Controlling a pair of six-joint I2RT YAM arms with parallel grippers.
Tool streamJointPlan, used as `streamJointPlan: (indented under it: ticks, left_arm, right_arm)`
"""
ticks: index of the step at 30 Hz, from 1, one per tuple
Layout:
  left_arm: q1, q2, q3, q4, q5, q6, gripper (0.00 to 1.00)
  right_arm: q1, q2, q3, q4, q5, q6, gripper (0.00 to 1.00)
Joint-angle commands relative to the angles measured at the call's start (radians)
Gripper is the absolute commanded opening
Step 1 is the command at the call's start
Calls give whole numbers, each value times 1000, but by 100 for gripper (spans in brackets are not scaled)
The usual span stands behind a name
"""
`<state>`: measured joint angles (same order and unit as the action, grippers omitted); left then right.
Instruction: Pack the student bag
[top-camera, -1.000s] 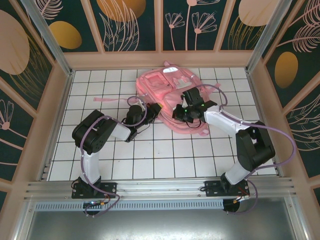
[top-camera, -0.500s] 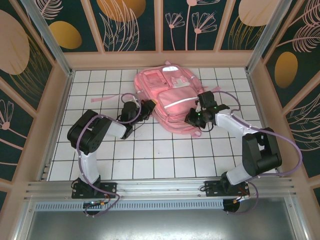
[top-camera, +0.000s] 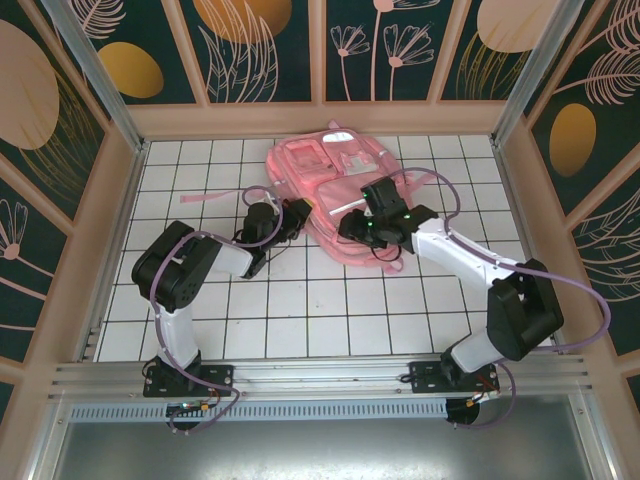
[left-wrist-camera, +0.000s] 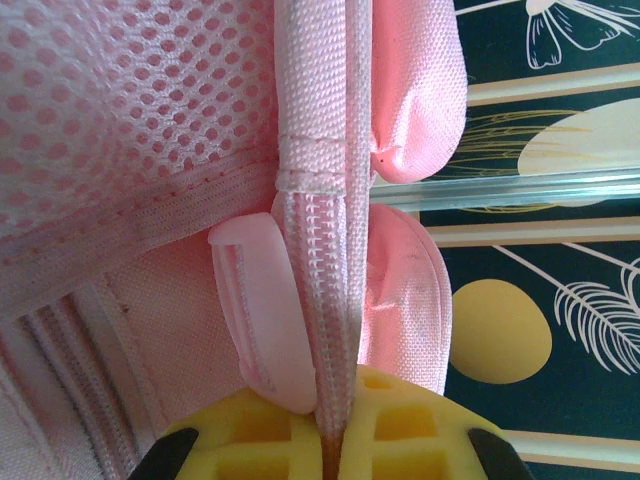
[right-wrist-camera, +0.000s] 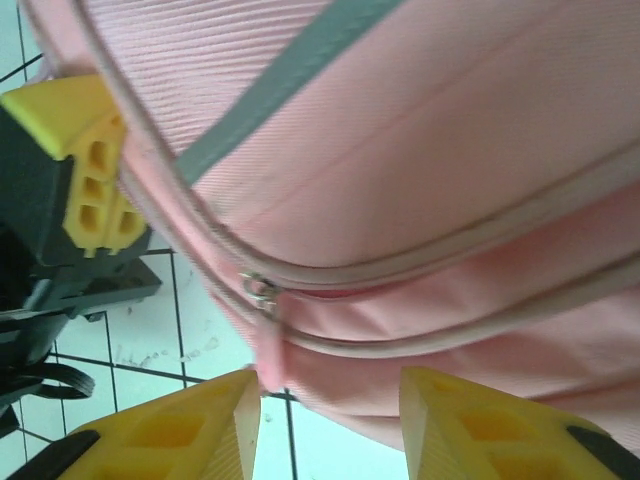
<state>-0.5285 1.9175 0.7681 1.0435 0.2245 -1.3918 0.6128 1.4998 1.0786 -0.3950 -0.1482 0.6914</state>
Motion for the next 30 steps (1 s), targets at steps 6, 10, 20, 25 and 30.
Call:
streamJointPlan:
  ticks: [6, 10, 20, 25, 30]
  left_arm:
    - [-30, -48, -3, 159, -22, -9, 0]
    - [-38, -53, -3, 162, -21, -13, 0]
    - [-41, -65, -27, 167, -28, -22, 0]
    - [-30, -59, -37, 160, -35, -23, 0]
    - [49, -67, -74, 146, -33, 10, 0]
  right_arm:
    - [74, 108, 56, 40, 134, 73, 42]
    - [87, 144, 59, 78, 139, 80, 39]
    - [99, 186, 83, 43, 233, 56, 15]
    - [99, 201, 109, 24, 207, 6, 0]
    - [89, 161, 77, -55, 143, -124, 0]
